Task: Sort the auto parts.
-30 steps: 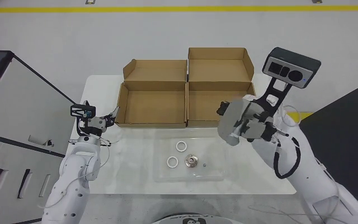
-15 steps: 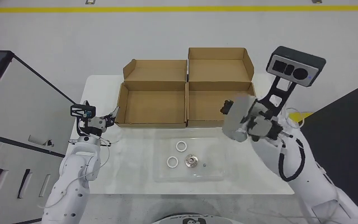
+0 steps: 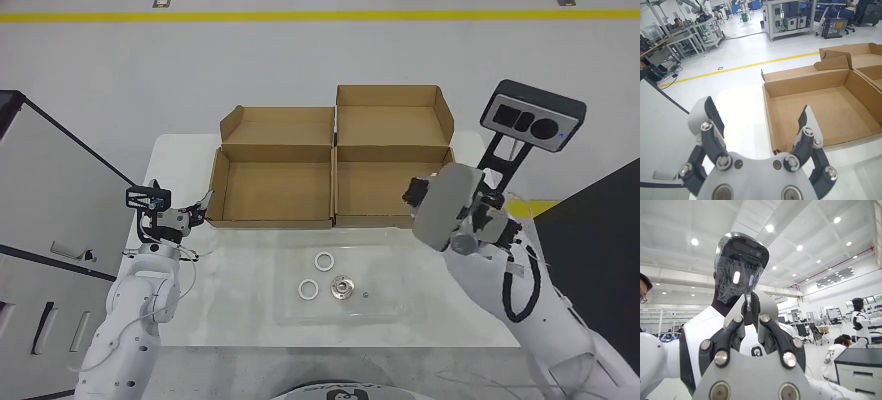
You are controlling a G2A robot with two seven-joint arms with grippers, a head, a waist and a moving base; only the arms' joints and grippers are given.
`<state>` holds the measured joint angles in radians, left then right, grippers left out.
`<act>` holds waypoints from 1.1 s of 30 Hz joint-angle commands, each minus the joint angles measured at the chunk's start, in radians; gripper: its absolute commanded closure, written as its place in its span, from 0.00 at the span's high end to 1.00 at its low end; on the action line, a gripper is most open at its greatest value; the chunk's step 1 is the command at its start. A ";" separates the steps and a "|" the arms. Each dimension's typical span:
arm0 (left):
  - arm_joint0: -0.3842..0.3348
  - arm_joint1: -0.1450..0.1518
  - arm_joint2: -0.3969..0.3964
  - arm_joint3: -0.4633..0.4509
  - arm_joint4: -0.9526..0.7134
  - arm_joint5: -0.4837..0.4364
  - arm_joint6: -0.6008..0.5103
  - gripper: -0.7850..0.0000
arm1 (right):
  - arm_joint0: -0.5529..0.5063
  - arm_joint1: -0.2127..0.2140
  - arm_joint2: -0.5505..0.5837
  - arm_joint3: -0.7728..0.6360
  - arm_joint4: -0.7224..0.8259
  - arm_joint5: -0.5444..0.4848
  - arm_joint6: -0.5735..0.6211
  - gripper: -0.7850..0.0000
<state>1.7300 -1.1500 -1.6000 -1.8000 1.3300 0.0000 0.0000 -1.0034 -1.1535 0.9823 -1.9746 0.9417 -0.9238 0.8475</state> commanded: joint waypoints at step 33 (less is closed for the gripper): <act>0.000 0.000 0.000 0.000 0.000 0.000 0.000 1.00 | -0.025 -0.005 0.040 -0.019 -0.123 0.097 -0.039 0.00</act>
<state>1.7300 -1.1500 -1.6000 -1.8000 1.3300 0.0000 0.0000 -1.0229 -1.1591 1.0121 -1.9913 0.8556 -0.8493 0.8190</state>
